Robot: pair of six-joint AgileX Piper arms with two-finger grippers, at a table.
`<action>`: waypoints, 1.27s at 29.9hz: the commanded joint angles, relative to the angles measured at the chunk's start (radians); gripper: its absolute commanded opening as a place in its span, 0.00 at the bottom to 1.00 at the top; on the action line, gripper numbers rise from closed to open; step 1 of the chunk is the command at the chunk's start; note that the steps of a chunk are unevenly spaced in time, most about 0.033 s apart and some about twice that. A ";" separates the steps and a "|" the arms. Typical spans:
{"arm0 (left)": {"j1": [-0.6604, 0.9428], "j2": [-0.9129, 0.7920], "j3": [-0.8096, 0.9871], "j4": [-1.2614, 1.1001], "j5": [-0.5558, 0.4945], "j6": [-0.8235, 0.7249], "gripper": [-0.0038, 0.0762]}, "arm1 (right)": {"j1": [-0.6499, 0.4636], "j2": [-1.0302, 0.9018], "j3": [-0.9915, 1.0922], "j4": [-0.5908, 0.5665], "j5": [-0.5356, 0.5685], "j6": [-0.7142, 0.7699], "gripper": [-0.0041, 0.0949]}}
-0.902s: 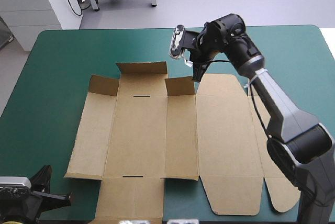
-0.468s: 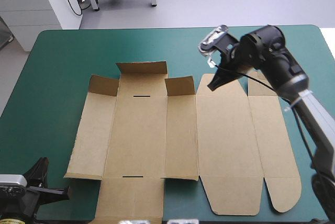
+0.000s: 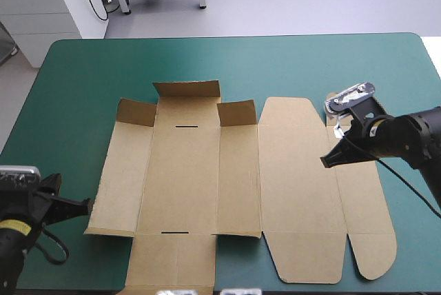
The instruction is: Fold the box
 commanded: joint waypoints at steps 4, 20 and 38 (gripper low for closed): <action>-0.005 0.286 -0.203 0.043 0.155 -0.009 0.04 | -0.051 -0.081 0.054 0.037 -0.052 -0.004 0.03; 0.325 0.746 -0.272 -0.652 0.448 0.517 0.07 | -0.137 -0.165 0.145 0.185 -0.047 -0.046 0.02; 0.385 0.856 -0.301 -0.669 0.352 0.549 0.17 | -0.148 -0.168 0.145 0.212 -0.051 -0.101 0.02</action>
